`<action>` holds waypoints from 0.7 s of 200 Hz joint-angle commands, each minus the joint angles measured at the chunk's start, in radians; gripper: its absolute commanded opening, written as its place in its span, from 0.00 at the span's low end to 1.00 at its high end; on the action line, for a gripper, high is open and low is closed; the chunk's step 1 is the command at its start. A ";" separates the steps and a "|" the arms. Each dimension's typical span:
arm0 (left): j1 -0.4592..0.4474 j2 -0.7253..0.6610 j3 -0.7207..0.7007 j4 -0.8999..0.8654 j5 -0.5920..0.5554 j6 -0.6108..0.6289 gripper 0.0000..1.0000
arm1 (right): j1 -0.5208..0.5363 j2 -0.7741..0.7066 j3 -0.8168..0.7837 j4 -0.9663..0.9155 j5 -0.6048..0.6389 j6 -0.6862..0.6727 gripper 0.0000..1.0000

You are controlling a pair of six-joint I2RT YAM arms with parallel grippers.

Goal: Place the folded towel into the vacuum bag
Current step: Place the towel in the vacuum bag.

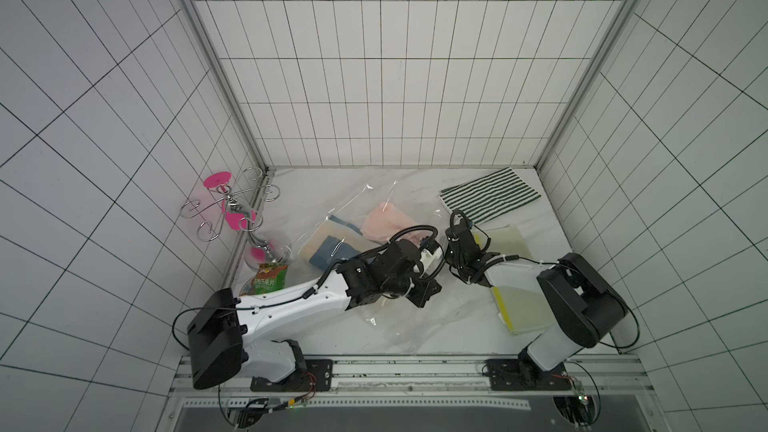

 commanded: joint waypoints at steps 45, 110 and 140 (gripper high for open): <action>0.078 -0.004 0.062 -0.021 -0.030 -0.003 0.00 | 0.043 -0.077 -0.073 0.009 -0.070 -0.078 0.40; 0.104 0.006 0.080 0.009 0.052 -0.019 0.00 | 0.221 -0.060 -0.034 0.079 -0.090 -0.029 0.52; 0.089 -0.009 0.048 0.026 0.070 -0.035 0.00 | 0.203 0.076 0.024 0.260 0.018 -0.078 0.71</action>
